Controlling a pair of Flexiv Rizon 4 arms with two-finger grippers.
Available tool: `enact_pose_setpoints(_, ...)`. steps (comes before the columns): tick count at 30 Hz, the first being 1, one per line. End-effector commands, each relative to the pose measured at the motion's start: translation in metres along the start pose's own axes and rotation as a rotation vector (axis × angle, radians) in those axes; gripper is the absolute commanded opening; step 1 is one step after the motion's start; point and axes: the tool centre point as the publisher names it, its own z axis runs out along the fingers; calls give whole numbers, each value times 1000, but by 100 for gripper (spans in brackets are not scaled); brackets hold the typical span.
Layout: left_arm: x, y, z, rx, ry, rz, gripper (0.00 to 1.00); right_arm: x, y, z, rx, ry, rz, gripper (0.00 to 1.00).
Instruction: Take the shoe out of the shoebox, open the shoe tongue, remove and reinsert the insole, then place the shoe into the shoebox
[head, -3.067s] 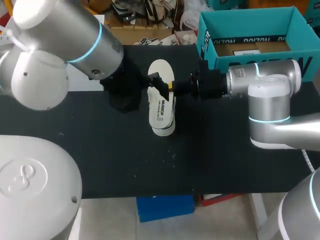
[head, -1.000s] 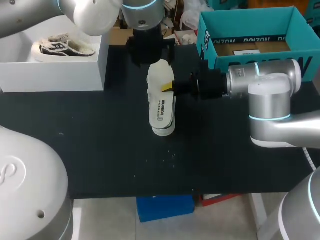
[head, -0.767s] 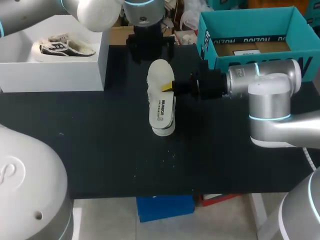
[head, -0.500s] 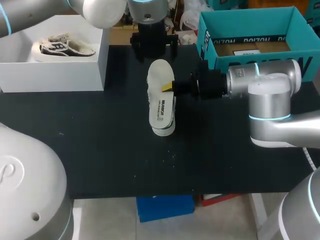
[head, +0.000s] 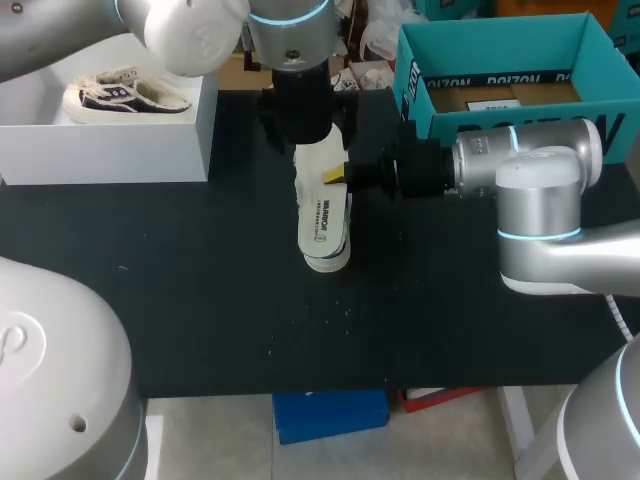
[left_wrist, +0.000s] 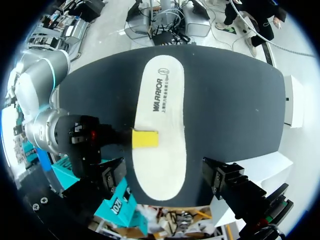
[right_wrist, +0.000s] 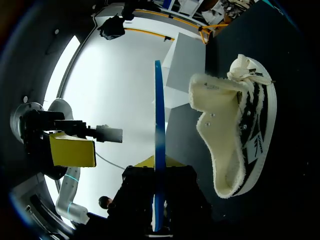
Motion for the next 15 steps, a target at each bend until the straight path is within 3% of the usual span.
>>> enact_pose_setpoints(1,9,-31,-12,-42,-14,3,100,1,-1,1,-3,-3,1,0)
enact_pose_setpoints(15,11,-98,-15,-2,-123,12,100,1,-1,1,-3,-3,1,0)
